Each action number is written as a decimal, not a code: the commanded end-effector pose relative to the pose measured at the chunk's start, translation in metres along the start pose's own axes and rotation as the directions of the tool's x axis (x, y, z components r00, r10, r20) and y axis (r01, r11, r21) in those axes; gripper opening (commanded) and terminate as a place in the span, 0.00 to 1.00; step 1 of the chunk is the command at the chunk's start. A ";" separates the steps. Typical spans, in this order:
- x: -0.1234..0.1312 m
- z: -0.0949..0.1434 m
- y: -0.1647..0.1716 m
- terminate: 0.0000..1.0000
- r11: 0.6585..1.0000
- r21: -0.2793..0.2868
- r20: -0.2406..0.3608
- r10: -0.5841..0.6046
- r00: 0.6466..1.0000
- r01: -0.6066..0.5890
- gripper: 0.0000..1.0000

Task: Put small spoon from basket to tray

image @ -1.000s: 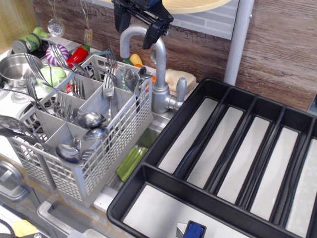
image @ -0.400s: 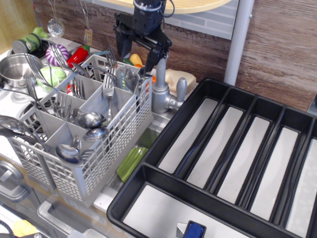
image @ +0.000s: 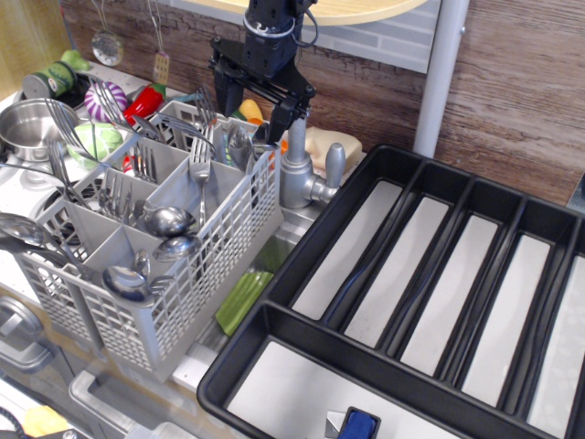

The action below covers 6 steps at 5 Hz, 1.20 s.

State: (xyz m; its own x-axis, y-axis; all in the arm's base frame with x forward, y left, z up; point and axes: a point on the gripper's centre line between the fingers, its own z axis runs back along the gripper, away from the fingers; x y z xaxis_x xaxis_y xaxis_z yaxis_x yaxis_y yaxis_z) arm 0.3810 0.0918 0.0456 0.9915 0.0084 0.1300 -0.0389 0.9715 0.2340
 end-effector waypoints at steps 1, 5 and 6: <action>0.007 -0.004 0.011 0.00 1.000 0.016 0.069 0.002 0.998 -0.003 1.00; 0.010 0.044 0.007 0.00 0.994 0.112 0.059 0.010 0.998 -0.016 0.00; 0.002 0.081 0.010 0.00 0.981 0.196 0.021 -0.007 1.000 0.002 0.00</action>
State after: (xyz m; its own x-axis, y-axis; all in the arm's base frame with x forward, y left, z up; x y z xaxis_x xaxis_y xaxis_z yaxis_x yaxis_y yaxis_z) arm 0.3648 0.0728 0.1026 1.0000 0.0062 -0.0063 -0.0032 0.9155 0.4022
